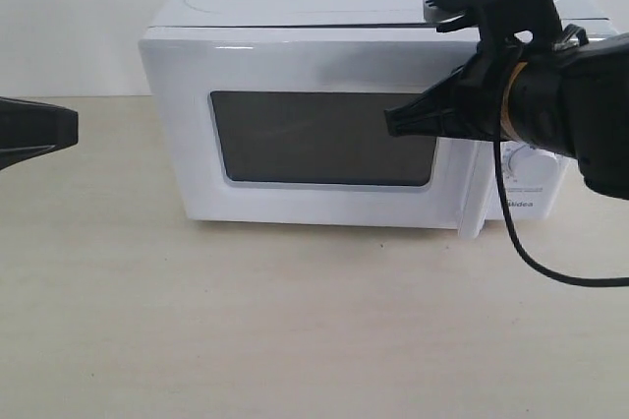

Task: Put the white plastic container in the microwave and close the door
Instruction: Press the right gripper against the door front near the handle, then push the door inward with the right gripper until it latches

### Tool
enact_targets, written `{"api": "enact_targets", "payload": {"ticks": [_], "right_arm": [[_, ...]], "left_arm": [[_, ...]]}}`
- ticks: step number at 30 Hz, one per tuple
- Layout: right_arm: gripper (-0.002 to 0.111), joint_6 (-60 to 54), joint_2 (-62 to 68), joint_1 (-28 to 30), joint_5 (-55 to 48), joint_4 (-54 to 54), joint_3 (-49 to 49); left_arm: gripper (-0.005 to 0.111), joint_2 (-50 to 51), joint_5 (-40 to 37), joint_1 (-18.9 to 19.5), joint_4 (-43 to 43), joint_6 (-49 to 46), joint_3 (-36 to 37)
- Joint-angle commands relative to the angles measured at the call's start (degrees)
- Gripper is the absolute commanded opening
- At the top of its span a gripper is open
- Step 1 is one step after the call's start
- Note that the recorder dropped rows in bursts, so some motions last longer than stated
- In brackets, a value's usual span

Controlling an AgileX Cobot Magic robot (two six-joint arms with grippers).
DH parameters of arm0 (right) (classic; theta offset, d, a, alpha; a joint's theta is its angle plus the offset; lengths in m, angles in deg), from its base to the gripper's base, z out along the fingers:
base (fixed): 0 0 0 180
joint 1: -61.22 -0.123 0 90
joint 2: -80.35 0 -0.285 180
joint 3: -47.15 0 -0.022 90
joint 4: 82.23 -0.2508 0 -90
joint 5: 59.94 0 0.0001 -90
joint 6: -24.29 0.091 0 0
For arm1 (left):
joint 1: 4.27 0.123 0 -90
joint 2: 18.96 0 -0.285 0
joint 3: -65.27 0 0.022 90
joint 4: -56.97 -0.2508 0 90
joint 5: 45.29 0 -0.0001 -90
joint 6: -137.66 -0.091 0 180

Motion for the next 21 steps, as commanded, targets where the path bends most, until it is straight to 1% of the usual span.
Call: {"api": "enact_targets", "payload": {"ticks": [1,6,21], "right_arm": [[0.0,0.25,0.22,1.04,-1.82,2.29,1.56],[0.0,0.38,0.22,1.14,-1.82,2.39,3.31],[0.0,0.54,2.44,0.98,-1.62,1.52,3.47]], "left_arm": [[0.004,-0.2,-0.17,-0.27,0.75,-0.3,0.32],[0.004,-0.2,-0.17,-0.27,0.75,-0.3,0.32],[0.004,-0.2,-0.16,-0.27,0.75,-0.3,0.32]]}}
